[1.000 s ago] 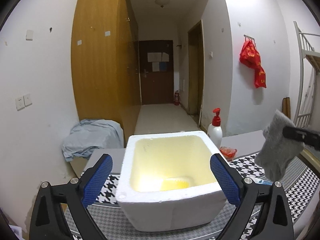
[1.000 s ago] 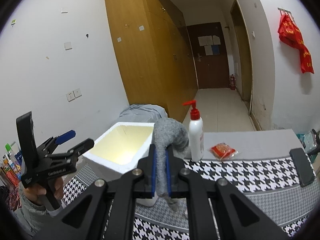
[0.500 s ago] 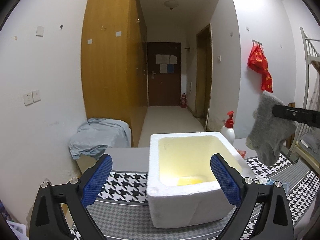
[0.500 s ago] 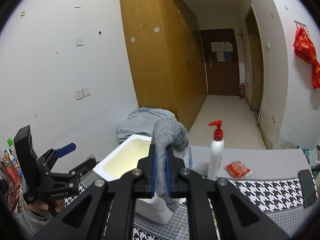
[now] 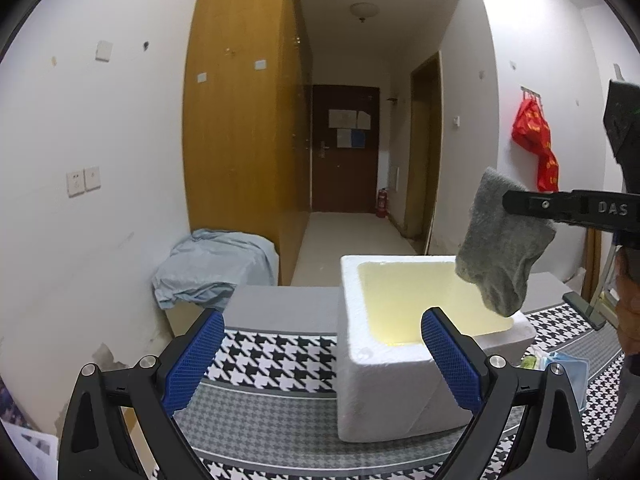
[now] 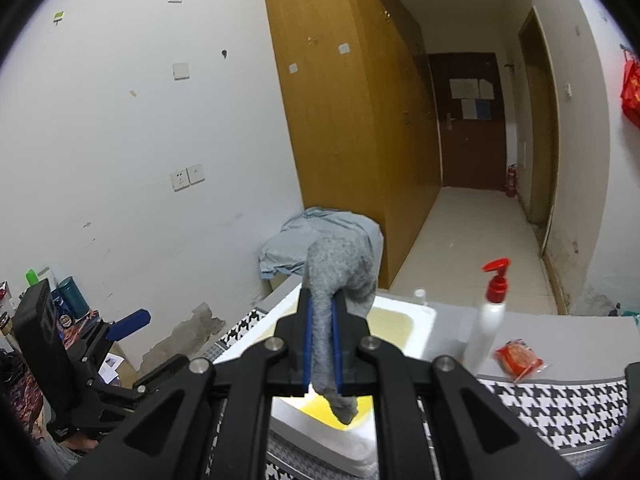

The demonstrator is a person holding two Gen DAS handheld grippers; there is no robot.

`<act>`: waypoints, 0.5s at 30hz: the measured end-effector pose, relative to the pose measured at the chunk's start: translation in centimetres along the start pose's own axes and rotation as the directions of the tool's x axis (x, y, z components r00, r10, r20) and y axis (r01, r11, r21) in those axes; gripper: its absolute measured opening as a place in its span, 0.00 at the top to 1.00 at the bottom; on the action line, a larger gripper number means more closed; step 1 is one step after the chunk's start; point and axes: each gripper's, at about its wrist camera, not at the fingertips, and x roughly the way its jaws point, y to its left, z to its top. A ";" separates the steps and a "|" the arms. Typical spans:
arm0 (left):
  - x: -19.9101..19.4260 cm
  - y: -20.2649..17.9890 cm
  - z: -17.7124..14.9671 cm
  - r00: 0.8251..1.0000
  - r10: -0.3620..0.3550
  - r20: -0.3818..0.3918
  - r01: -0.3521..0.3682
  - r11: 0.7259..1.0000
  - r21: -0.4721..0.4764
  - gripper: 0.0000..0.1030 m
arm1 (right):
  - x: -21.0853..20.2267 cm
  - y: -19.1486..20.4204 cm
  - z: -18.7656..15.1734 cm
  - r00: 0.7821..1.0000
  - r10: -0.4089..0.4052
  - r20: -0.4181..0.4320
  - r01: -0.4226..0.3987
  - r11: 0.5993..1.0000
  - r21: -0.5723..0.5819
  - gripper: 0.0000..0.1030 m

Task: Organize soft objects
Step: 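Move the grey sock over the box opening and open the right gripper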

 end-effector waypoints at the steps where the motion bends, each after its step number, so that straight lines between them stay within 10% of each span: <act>1: 0.0 0.2 -0.1 1.000 0.002 -0.002 -0.002 1.000 -0.003 0.04 | 0.3 0.1 0.0 1.000 0.005 -0.006 -0.005 1.000 0.000 0.89; 15: 0.5 1.5 -1.3 1.000 -0.020 -0.024 0.019 1.000 -0.019 0.04 | 4.3 0.9 -0.8 0.995 -0.020 -0.095 0.020 1.000 -0.003 0.88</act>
